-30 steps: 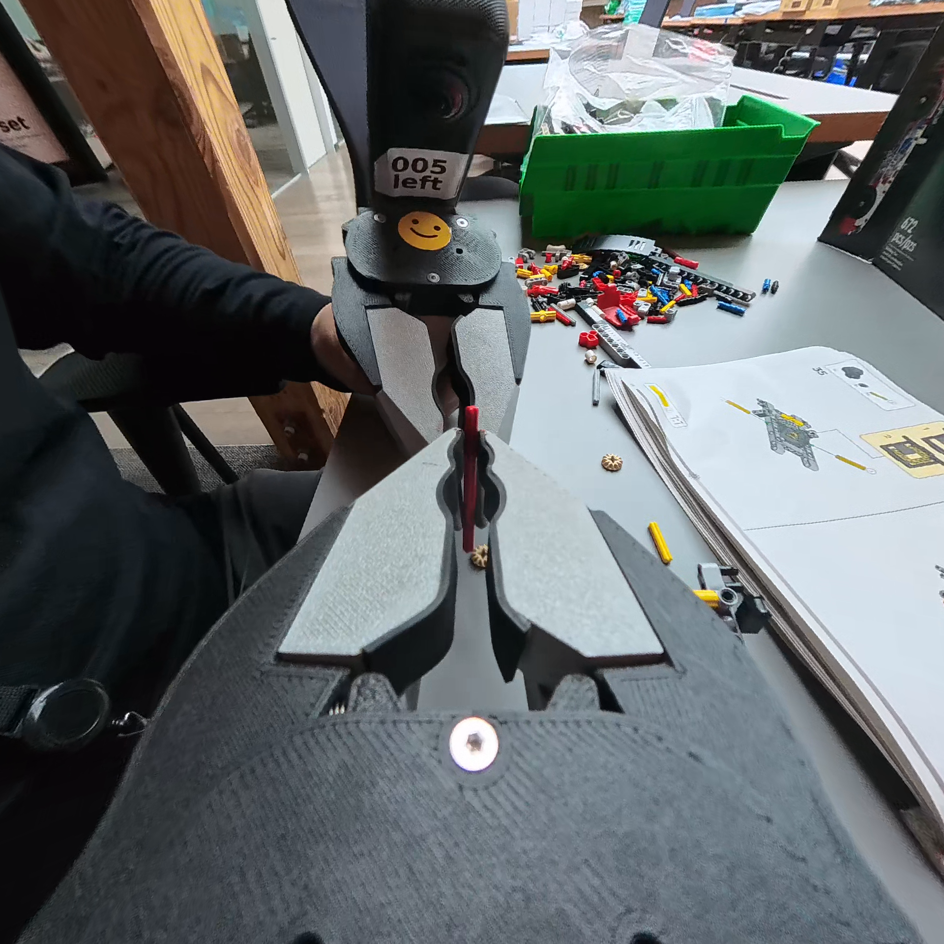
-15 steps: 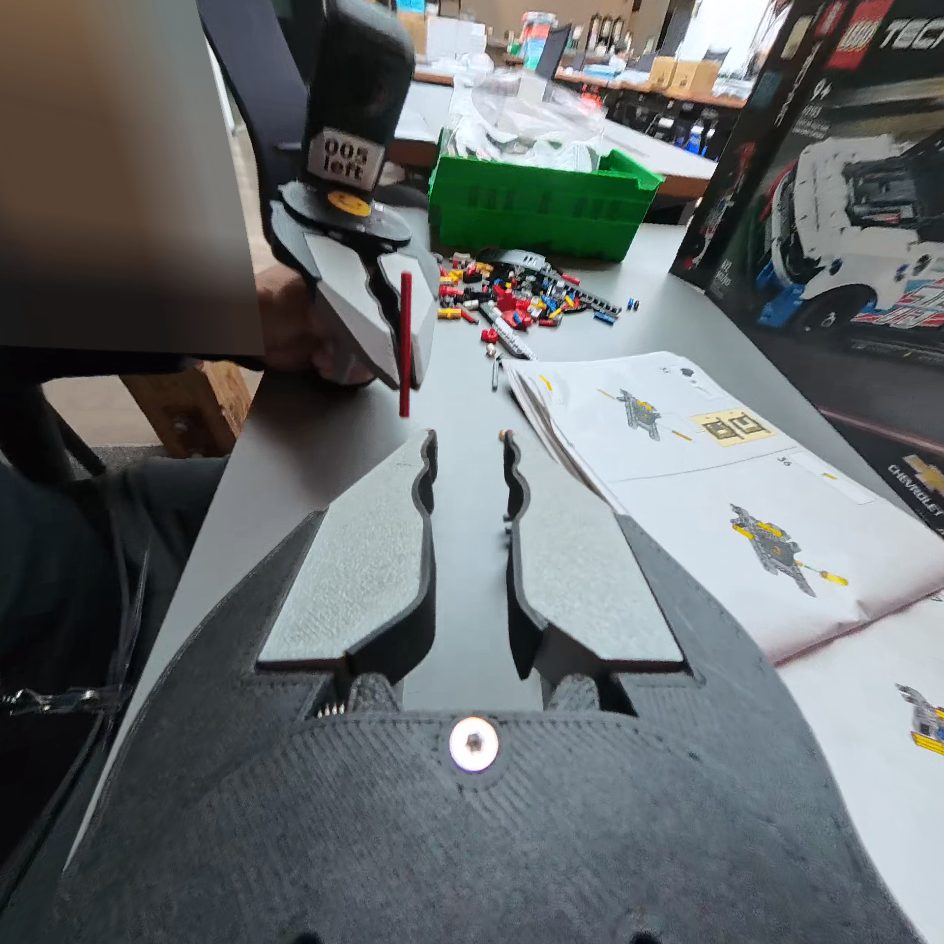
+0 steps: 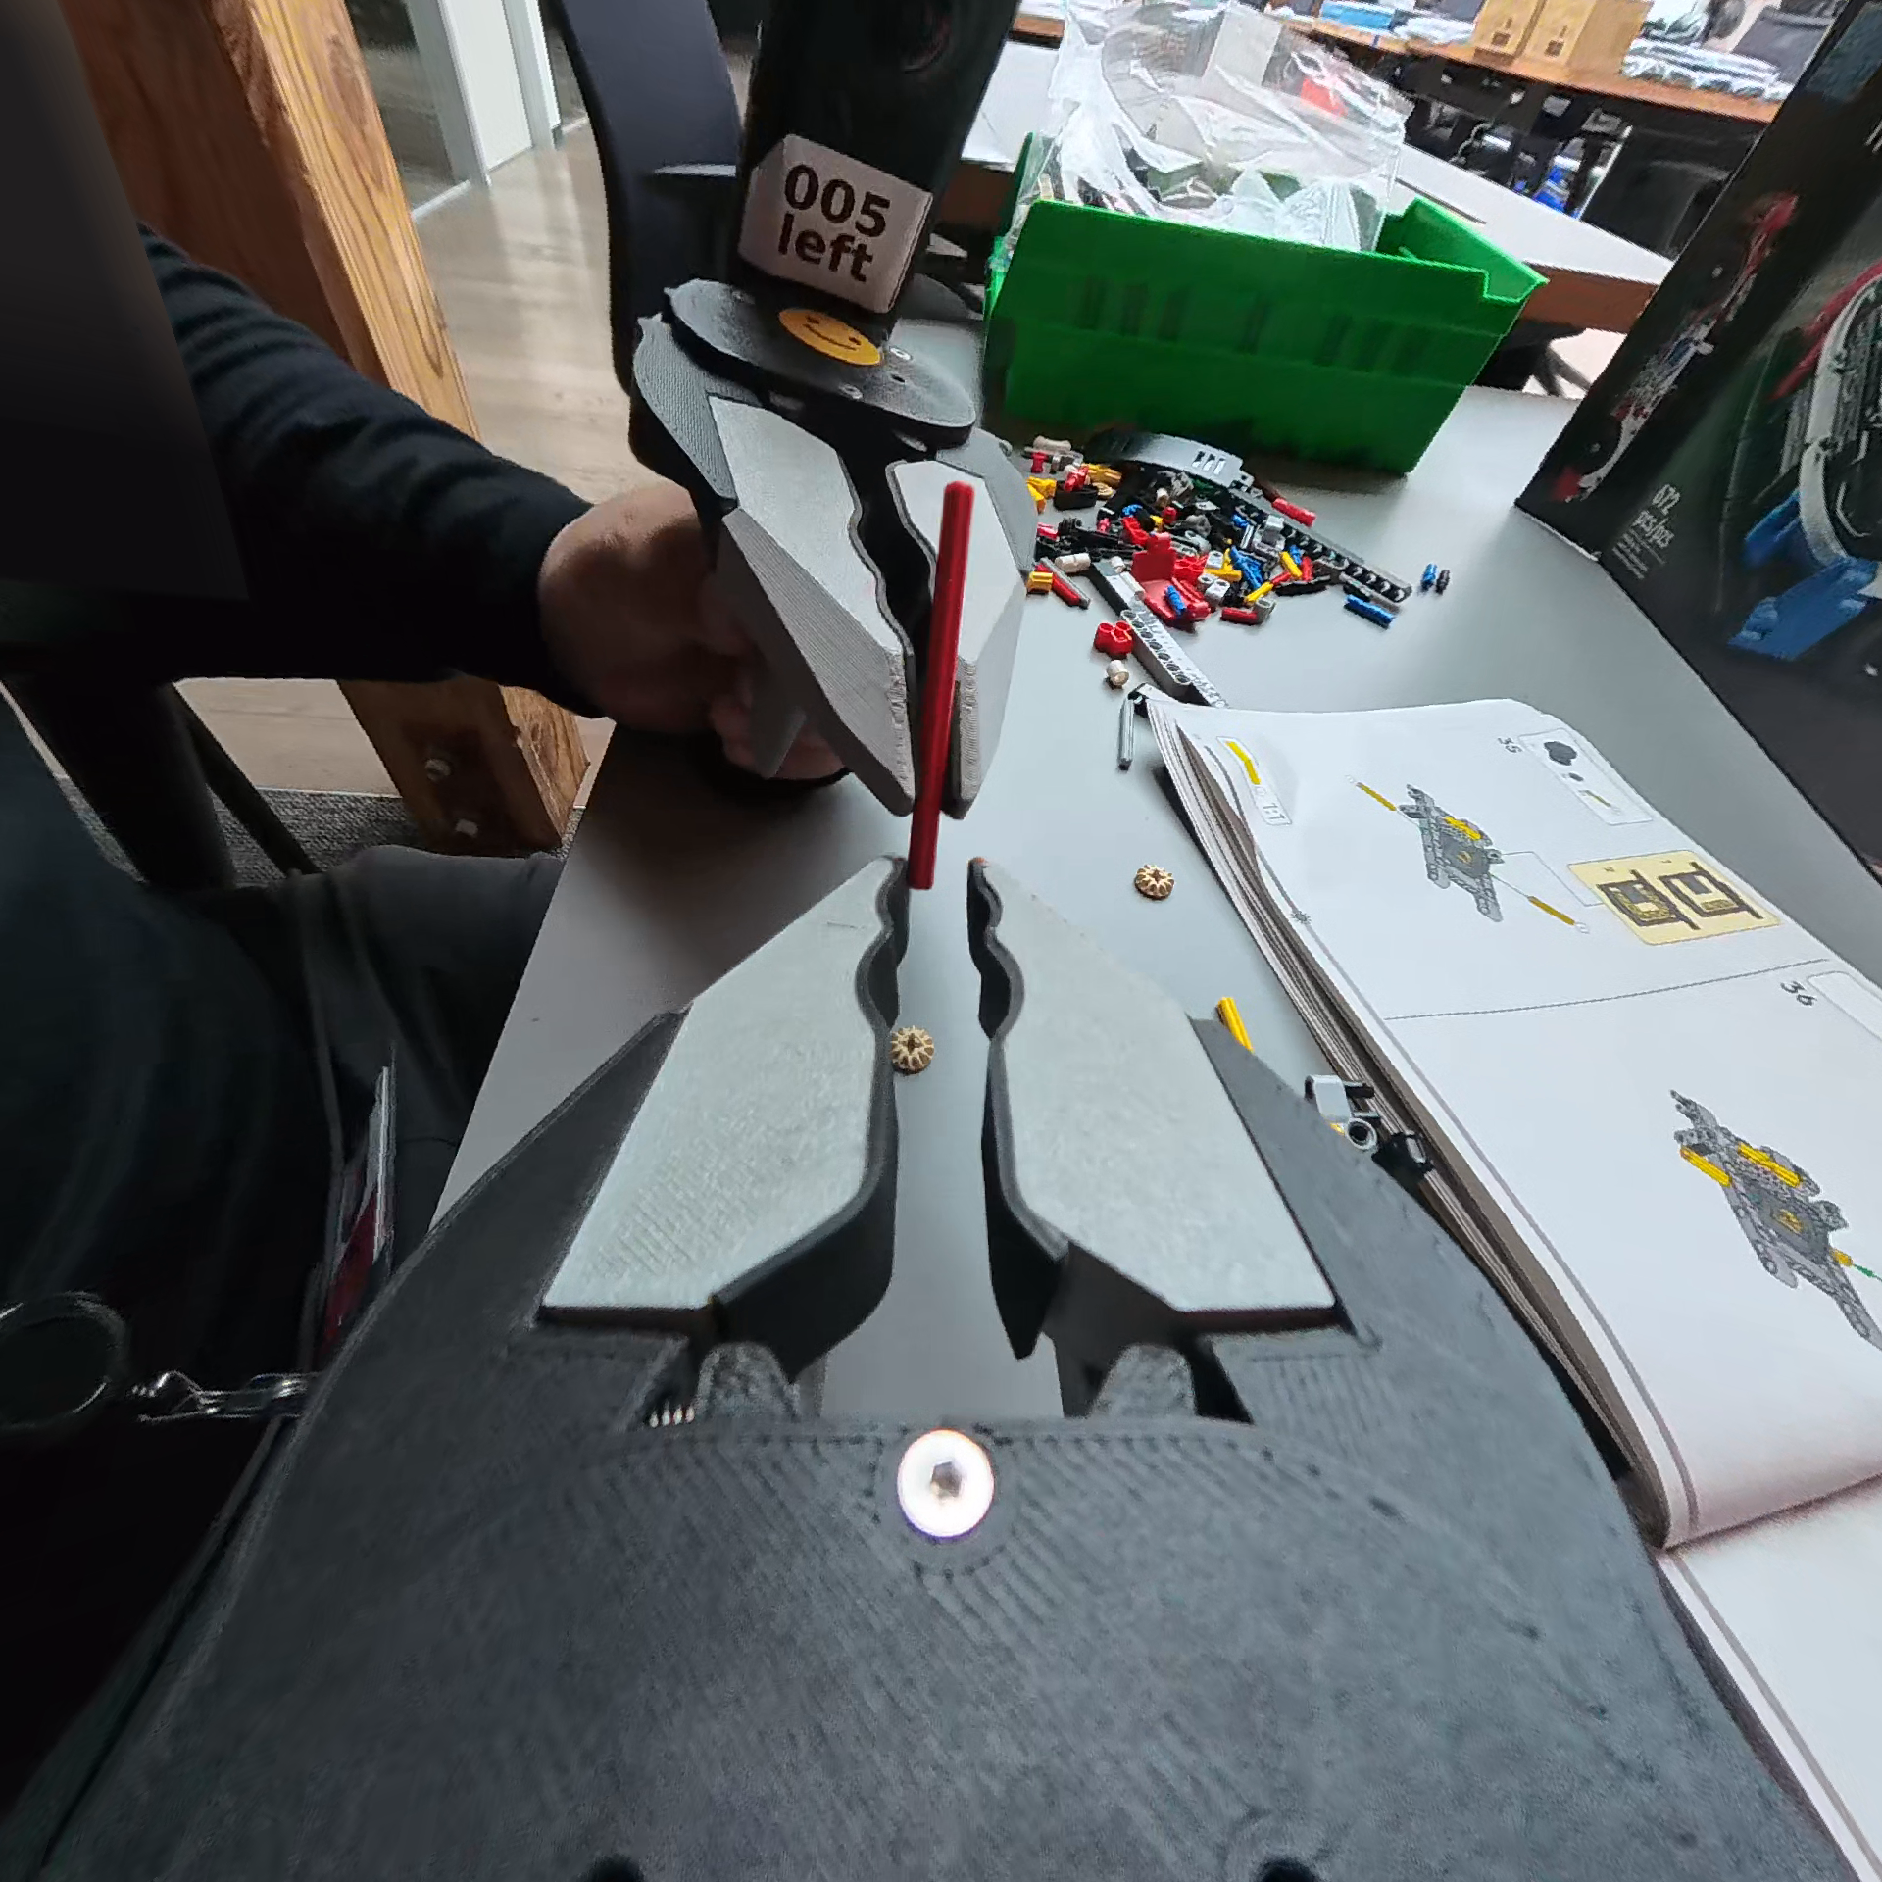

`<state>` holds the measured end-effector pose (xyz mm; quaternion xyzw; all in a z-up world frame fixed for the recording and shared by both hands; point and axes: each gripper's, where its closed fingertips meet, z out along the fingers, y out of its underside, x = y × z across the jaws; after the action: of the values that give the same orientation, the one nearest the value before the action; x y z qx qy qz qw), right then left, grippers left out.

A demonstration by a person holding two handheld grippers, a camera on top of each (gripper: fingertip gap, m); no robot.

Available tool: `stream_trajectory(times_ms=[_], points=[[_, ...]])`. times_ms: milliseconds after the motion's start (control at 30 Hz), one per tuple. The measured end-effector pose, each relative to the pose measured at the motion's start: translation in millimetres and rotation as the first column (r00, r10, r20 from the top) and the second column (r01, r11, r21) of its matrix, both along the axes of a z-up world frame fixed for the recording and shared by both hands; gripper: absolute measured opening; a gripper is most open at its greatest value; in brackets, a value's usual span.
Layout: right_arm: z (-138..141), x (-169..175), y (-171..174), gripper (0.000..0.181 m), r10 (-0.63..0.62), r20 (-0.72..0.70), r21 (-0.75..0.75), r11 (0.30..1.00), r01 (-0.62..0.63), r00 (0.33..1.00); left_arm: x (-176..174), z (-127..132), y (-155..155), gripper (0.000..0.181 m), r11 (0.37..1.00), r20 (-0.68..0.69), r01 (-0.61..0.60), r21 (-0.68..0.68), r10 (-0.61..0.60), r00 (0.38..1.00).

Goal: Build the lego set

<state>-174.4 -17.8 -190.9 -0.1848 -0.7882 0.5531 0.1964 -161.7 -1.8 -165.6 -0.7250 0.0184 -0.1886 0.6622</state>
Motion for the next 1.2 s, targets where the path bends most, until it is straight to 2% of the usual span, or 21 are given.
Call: stream_trajectory(times_ms=[233, 500, 967, 1100, 1200], points=[[4, 2, -1, 0.0, 0.011, -0.01, -0.014, 1.0, -0.011, 1.0, -2, 3, -1, 0.001, 1.0, 0.012, -0.009, 0.019, 0.008, 1.0], [13, 4, 2, 0.003, 0.014, -0.039, -0.051, 0.999, -0.016, 0.999, -2, 4, -2, 0.002, 1.0, 0.02, -0.009, 0.028, 0.008, 1.0], [7, 4, 5, 0.001, 0.015, -0.023, -0.018, 1.0, -0.015, 1.0, -4, 3, -3, 0.002, 1.0, 0.014, -0.013, 0.023, 0.013, 1.0], [-2, -1, 12, 0.001, -0.017, -0.019, 0.039, 0.999, 0.018, 1.0, -18, 0, -15, 0.011, 0.999, -0.02, -0.038, 0.0, 0.038, 0.999], [-16, -11, 21, 0.001, -0.077, 0.009, 0.113, 0.991, 0.075, 0.997, -30, -15, -31, 0.024, 0.993, -0.082, -0.025, -0.119, 0.015, 0.997]])
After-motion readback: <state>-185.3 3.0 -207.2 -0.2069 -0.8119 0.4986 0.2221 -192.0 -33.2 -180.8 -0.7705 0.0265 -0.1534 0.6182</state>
